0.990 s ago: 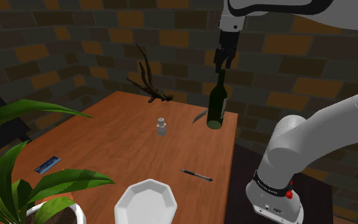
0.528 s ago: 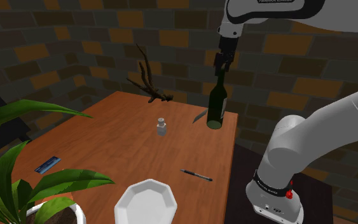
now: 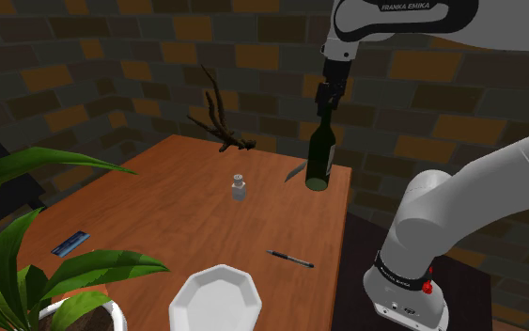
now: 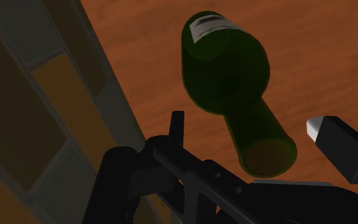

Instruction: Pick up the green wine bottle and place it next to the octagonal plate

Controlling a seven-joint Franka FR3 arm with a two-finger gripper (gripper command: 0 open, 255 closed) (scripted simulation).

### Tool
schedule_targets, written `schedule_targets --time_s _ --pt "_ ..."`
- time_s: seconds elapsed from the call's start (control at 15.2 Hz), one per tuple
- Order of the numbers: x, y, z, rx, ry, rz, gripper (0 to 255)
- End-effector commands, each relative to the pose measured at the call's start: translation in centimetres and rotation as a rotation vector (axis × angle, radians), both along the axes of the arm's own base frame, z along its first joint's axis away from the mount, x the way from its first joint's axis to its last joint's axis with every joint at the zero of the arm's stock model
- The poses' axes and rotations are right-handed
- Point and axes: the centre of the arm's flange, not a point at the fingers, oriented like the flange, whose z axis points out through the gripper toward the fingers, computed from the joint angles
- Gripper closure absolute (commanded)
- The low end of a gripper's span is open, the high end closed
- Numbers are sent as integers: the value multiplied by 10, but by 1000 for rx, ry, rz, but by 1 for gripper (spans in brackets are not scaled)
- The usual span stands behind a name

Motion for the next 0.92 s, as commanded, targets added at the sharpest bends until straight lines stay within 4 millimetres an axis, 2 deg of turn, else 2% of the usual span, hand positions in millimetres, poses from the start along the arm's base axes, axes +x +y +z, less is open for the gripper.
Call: schedule_targets --time_s 0.0,0.07,0.13,0.73,0.86 --pt "0 0 0 0 0 0 0" --pt "0 0 0 0 0 0 0" --pt "0 0 0 0 0 0 255" --pt "0 0 0 0 0 0 255" --pt "0 0 11 0 0 0 255"
